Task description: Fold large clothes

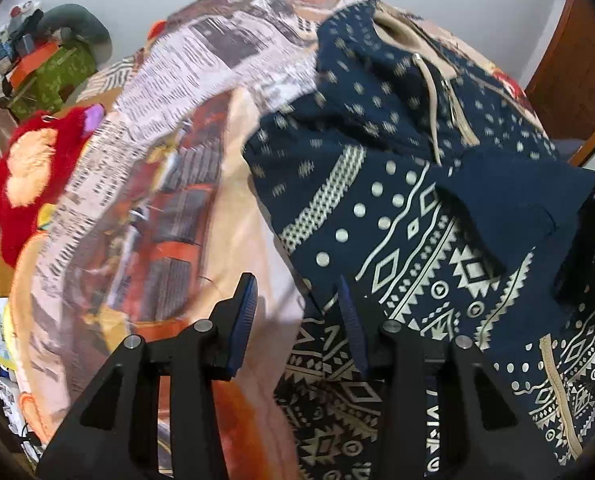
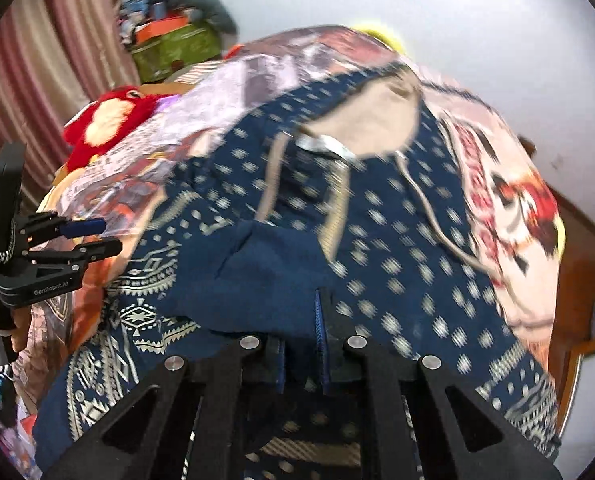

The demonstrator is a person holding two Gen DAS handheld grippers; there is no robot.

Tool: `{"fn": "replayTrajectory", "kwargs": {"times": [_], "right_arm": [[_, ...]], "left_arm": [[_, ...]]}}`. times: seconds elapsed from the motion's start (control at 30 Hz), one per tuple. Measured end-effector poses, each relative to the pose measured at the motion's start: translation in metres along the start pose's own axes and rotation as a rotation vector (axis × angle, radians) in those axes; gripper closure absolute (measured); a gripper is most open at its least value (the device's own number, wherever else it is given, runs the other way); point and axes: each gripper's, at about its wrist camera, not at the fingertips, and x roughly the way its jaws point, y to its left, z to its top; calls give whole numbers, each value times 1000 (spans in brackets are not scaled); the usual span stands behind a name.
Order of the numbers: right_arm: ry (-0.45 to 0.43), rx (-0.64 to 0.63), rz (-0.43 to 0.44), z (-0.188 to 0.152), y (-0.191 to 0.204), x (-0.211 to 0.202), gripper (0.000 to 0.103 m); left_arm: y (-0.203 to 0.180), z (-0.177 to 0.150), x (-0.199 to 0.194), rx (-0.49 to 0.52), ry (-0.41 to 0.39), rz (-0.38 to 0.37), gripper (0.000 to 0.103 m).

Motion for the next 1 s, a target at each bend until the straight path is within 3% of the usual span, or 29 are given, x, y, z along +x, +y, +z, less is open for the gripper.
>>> {"fn": "replayTrajectory", "kwargs": {"times": [0.13, 0.23, 0.3, 0.5, 0.87, 1.0], "right_arm": [[36, 3, -1, -14, -16, 4, 92], [42, -26, -8, -21, -16, -4, 81], [23, -77, -36, -24, -10, -13, 64], [-32, -211, -30, -19, 33, -30, 49], [80, -337, 39, -6, 105, 38, 48], [141, -344, -3, -6, 109, 70, 48]], "left_arm": [[-11, -6, 18, 11, 38, 1, 61], [-14, -10, 24, 22, 44, 9, 61], [-13, -10, 24, 17, 42, 4, 61], [-3, -10, 14, -9, 31, -2, 61], [27, -23, -9, -24, 4, 44, 61], [35, -28, -9, -38, 9, 37, 61]]}}
